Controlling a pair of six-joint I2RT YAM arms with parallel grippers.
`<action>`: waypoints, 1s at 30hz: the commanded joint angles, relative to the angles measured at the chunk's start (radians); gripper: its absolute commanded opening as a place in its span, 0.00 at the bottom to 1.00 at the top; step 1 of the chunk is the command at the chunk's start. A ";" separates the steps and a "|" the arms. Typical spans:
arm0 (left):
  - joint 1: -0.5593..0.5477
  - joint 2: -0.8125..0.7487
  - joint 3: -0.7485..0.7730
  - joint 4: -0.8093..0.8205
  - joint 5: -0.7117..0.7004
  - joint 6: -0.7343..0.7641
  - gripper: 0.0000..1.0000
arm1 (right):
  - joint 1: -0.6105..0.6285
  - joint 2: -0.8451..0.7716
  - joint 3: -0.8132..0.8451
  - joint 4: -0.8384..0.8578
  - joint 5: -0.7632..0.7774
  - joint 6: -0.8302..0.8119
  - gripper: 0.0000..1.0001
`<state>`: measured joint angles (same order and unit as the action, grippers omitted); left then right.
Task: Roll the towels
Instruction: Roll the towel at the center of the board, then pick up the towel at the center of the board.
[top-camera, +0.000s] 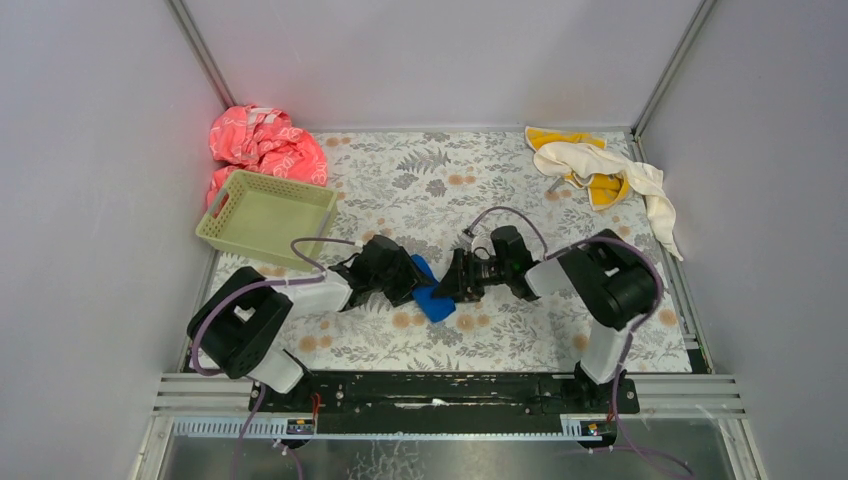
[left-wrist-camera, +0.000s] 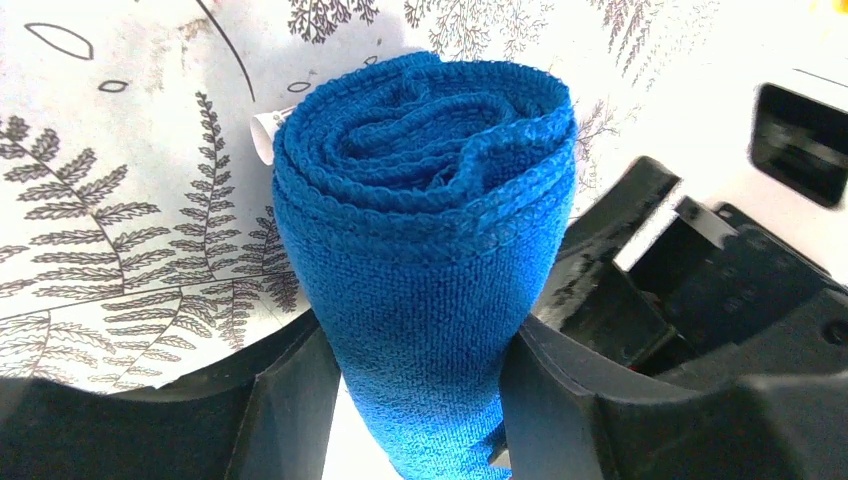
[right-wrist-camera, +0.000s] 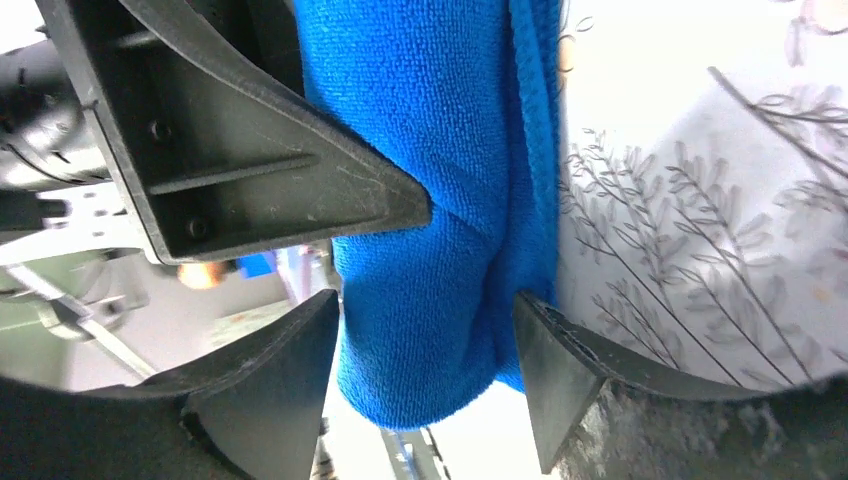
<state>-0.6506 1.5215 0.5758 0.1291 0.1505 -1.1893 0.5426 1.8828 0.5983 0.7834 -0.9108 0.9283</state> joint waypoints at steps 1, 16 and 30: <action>-0.006 0.043 0.014 -0.112 -0.075 0.025 0.52 | 0.010 -0.199 0.024 -0.503 0.313 -0.368 0.72; -0.006 0.069 0.049 -0.174 -0.085 0.046 0.52 | 0.309 -0.461 0.180 -0.744 0.751 -0.626 0.71; -0.006 0.046 0.028 -0.148 -0.076 0.045 0.64 | 0.306 -0.323 0.126 -0.700 0.726 -0.605 0.40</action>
<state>-0.6540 1.5528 0.6441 0.0582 0.1371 -1.1740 0.8680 1.5238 0.7540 0.0841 -0.1677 0.3229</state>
